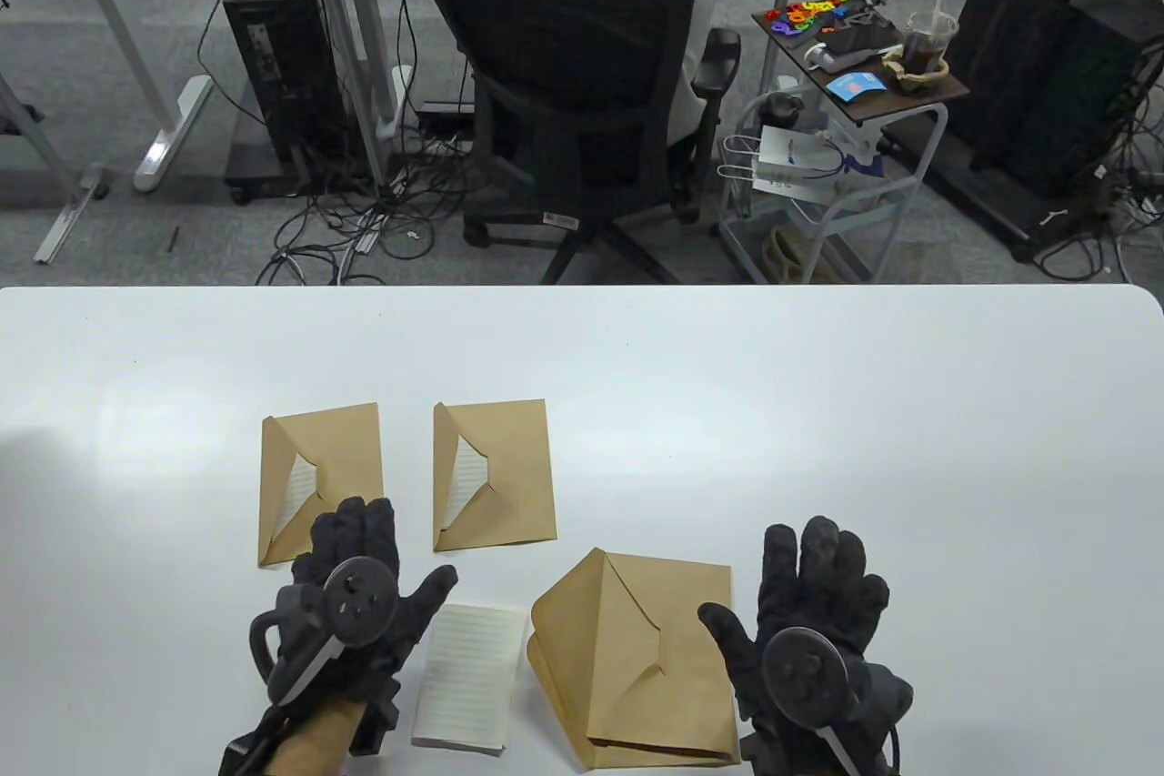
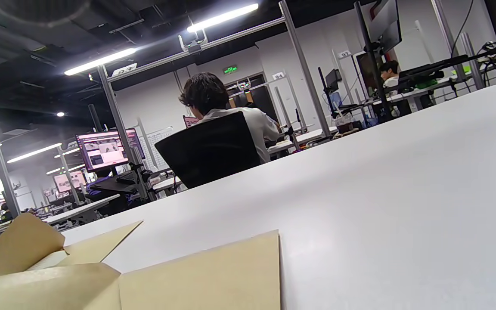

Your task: Pull paper from envelopes and stack

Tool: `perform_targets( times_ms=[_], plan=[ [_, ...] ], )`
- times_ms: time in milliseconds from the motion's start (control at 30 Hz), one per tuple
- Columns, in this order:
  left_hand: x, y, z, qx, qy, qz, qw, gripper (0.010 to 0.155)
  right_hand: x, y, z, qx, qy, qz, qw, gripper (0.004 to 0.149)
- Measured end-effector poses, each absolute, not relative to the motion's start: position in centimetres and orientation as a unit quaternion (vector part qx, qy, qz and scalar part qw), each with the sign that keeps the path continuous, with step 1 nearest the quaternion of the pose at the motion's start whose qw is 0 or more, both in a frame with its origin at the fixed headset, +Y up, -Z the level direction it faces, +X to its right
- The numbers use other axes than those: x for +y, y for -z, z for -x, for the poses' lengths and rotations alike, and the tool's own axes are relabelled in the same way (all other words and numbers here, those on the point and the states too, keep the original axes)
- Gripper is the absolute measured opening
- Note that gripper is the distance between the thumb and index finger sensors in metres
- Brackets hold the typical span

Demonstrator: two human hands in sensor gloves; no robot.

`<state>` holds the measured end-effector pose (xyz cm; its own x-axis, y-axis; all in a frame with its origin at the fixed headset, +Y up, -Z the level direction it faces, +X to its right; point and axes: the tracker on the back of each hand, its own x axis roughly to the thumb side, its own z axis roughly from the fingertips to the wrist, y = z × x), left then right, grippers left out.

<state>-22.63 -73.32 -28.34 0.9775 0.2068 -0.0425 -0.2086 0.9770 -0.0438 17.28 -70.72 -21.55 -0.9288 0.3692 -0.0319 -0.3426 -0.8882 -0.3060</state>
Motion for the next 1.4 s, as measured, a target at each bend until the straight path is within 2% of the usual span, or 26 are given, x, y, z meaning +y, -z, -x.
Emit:
perform_targets(
  times_ms=[133,333,467,633,800,967,1200,1400],
  plan=[
    [-73.8,31.3,20.7,0.038,-0.076,0.077,0.993,0.102,-70.6,21.5,-17.4,-0.152,-0.968,0.039,0.196,0.091],
    [-74.5,35.3,18.7,0.1,-0.043,0.124,0.986,0.093,-70.4,21.3,-17.4,-0.156,-0.966,0.033,0.205,0.09],
    [-75.4,36.8,17.9,0.114,0.004,0.143,0.983,0.09,-70.4,21.3,-17.4,-0.156,-0.966,0.032,0.205,0.09],
    [-76.7,37.4,17.5,0.13,0.044,0.161,0.977,0.075,-70.4,21.3,-17.4,-0.152,-0.966,0.032,0.205,0.09],
    [-76.6,37.3,17.4,0.139,0.082,0.087,0.983,0.061,-70.4,21.2,-17.2,-0.153,-0.967,0.027,0.204,0.089],
    [-76.3,37.5,17.9,0.141,0.094,0.06,0.984,0.044,-70.5,21.3,-17.2,-0.149,-0.968,0.031,0.2,0.088],
    [-74.9,36.9,19.0,0.141,0.055,0.021,0.988,0.042,-70.5,21.4,-17.3,-0.145,-0.967,0.038,0.204,0.087],
    [-71.7,35.0,20.0,0.124,-0.009,-0.027,0.992,0.043,-70.6,21.5,-17.2,-0.138,-0.969,0.036,0.201,0.087]
  ],
)
